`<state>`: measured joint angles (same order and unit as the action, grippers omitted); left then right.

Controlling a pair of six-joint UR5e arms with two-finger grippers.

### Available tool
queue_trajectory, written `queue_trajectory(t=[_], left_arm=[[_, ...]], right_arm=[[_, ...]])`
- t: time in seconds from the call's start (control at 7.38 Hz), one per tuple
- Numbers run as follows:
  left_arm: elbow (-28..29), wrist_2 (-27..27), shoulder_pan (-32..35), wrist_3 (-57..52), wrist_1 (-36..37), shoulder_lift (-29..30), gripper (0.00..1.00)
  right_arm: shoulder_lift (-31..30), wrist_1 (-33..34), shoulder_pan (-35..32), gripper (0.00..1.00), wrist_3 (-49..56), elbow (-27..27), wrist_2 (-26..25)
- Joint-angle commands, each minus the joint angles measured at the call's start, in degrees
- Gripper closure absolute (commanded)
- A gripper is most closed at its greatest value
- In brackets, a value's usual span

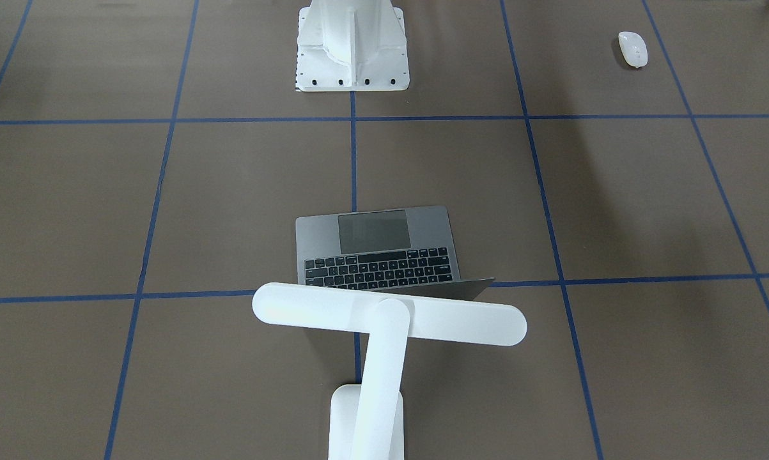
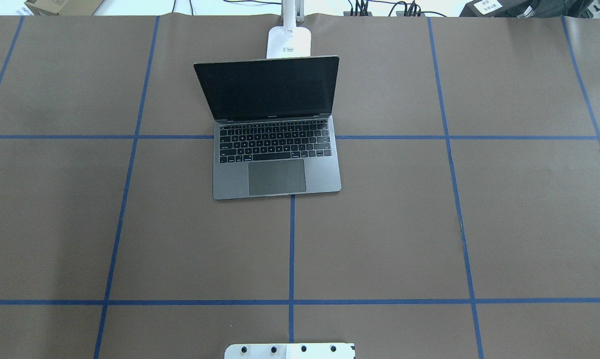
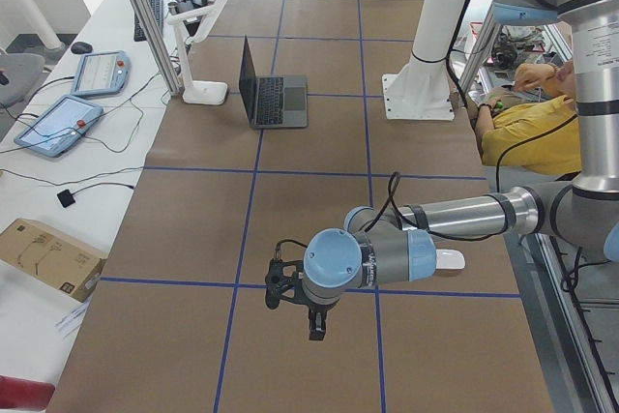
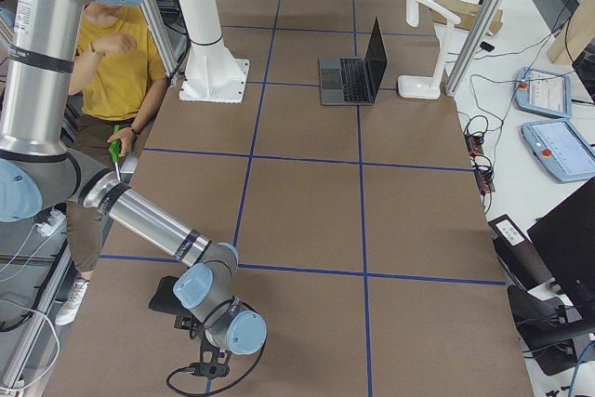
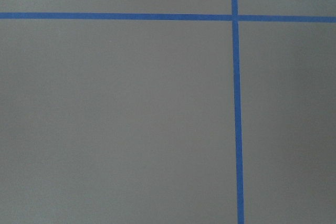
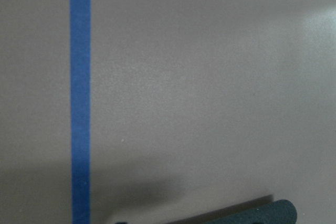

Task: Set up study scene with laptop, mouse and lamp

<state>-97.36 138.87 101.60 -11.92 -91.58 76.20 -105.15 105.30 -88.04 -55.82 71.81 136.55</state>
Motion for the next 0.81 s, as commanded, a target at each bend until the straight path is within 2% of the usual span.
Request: queue_trajectory(t=[0.0,0.54,0.68], left_arm=[[-0.28,0.09,0.00,-0.03,-0.09,-0.53,0.00],[-0.28,0.00,0.00,-0.21,-0.09,-1.14,0.00],[-0.28,0.00,0.00,-0.21,-0.18,-1.14,0.00]], right_arm=[[-0.41,0.25,0.06,0.16,-0.08,0.08,3.27],[-1.02,2.08,0.15,0.20,0.44,0.43,4.16],[-1.29,2.62,0.15,0.24,0.80,0.44,5.30]])
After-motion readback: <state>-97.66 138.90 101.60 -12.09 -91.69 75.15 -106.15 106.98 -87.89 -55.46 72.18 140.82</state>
